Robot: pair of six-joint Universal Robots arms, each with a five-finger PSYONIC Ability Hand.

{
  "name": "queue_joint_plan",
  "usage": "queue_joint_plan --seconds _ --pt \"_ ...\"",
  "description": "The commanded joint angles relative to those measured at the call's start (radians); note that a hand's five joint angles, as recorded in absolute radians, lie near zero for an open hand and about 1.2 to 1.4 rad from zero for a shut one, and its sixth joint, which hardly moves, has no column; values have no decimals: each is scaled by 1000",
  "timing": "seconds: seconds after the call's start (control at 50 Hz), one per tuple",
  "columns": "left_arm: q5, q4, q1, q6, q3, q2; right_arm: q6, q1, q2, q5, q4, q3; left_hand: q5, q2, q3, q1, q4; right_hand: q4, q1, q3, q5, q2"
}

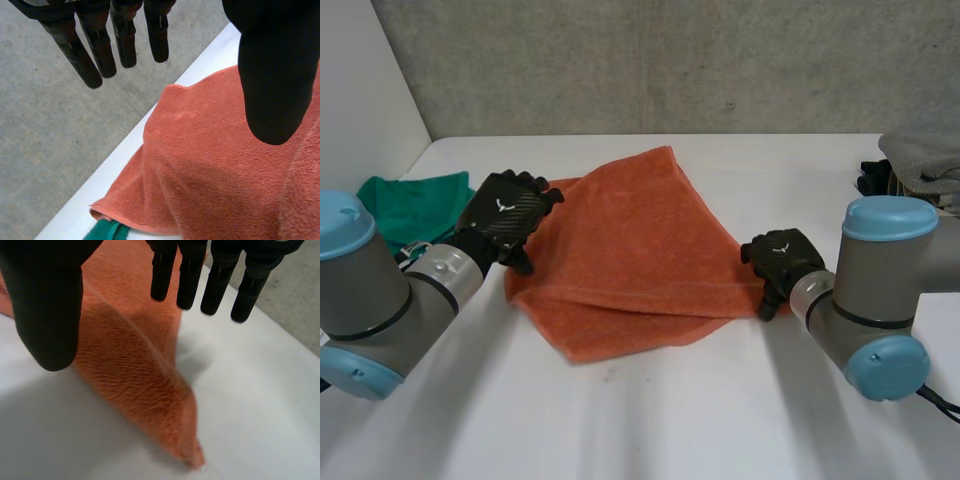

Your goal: Fold the laundry.

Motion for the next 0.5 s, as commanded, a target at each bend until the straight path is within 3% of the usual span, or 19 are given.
queue_joint_plan --seconds 0.02,0.04,0.06,0.16,0.3,0.4,0.5 --pt "26 -27 8 -32 4 21 -23 1 31 5 -22 -27 -51 -63 -70 -66 -58 648 641 649 641 659" --pt "26 -27 8 -34 4 24 -25 -2 28 5 -17 -28 -51 -63 -70 -66 -58 879 871 880 872 889" --pt "26 -27 8 -35 4 25 -25 -4 27 4 -14 -28 -51 -63 -70 -66 -58 922 914 923 915 932" --pt "21 -30 12 -38 4 30 -20 -27 -26 -4 21 -4 -54 -66 -73 -69 -61 922 915 923 915 933" --pt "29 -34 40 -38 2 35 -78 -168 -63 -82 -14 -51 -69 -81 -88 -84 -76 922 915 923 915 933" --pt "29 -47 46 -38 4 41 -157 -234 115 -113 -122 -319 -69 -81 -88 -84 -76 922 915 923 915 933" --pt "26 -59 43 -40 -2 56 -116 -237 295 -107 -142 -595 -69 -81 -88 -84 -76 922 915 923 915 933"
